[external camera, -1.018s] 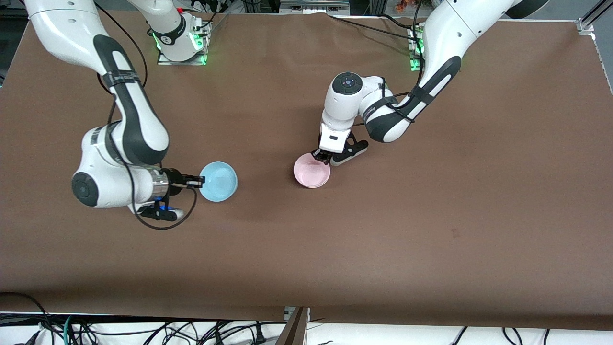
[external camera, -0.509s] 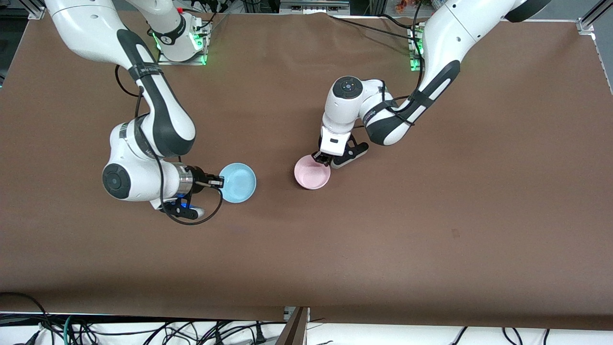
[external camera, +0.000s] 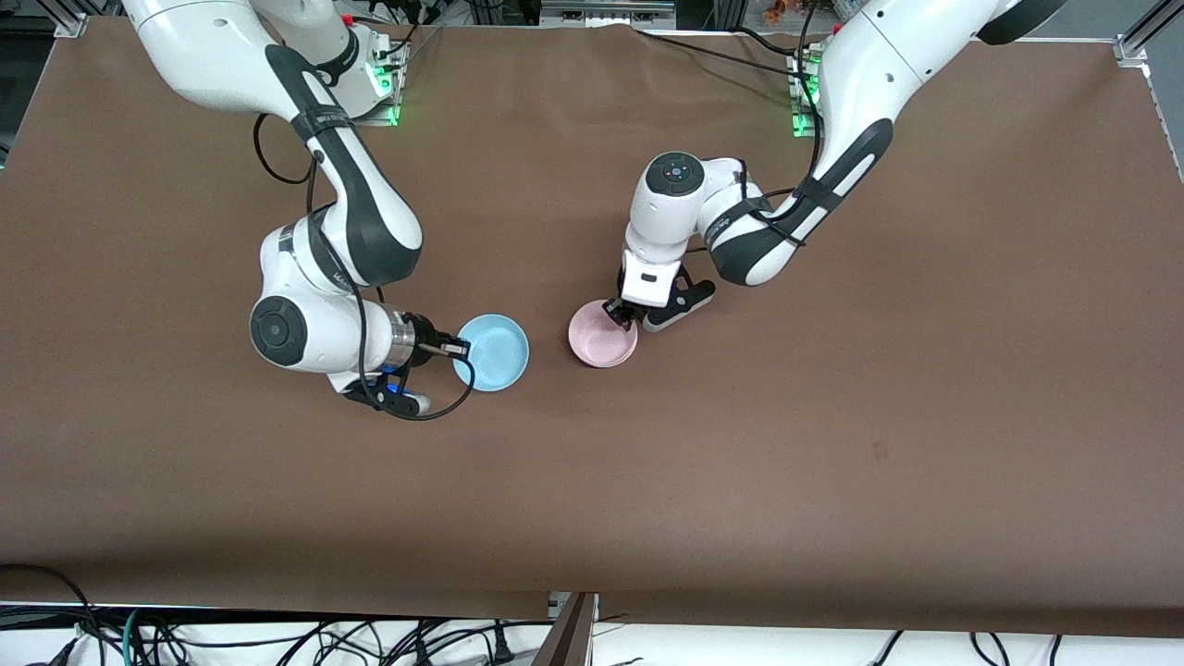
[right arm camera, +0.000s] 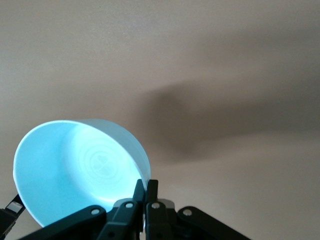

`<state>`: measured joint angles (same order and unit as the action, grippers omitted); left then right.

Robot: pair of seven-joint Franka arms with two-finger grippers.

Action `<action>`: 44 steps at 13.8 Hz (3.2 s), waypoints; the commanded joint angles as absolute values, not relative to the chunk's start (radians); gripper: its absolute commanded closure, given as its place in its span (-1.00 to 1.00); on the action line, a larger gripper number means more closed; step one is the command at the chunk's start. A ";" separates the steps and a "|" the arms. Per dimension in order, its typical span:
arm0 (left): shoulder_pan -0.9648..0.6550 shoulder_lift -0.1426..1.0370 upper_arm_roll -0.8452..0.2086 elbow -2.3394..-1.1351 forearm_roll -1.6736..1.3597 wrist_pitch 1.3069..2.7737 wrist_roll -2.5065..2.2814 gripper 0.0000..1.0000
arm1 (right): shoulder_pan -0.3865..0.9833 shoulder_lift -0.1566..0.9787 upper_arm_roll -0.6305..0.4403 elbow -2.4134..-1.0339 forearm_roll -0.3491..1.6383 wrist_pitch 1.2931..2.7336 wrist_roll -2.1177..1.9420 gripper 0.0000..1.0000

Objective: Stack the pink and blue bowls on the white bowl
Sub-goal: 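Carry the blue bowl with the right gripper toward the stacked bowls, then open the left gripper and lift it away from the pink bowl, then lower the blue bowl onto the pink bowl while the left gripper withdraws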

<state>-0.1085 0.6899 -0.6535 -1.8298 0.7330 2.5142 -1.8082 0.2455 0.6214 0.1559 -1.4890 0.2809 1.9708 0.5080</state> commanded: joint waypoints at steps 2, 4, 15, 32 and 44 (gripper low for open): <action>-0.109 0.693 -0.652 -1.777 0.762 2.508 -1.827 -0.05 | 0.290 0.623 0.152 -1.489 0.302 2.015 0.525 1.00; -0.109 0.687 -0.653 -1.752 0.753 2.499 -1.828 -0.05 | 0.314 0.630 0.152 -1.489 0.310 2.061 0.589 1.00; -0.109 0.681 -0.661 -1.475 0.559 2.192 -1.626 0.00 | 0.439 0.675 0.152 -1.491 0.310 2.186 0.695 1.00; 0.257 0.594 -0.667 -1.091 0.284 1.683 -0.821 0.02 | 0.529 0.746 0.150 -1.493 0.308 2.318 0.732 1.00; 0.482 0.523 -0.658 -1.094 0.296 1.543 -0.284 -0.08 | 0.526 0.718 0.144 -1.491 0.295 2.217 0.727 1.00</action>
<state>0.4575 0.5490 -0.6579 -1.0818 0.3063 1.5603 -0.3253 0.5233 0.7395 0.1504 -1.4890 0.2929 2.2568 0.7302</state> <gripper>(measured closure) 0.463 0.978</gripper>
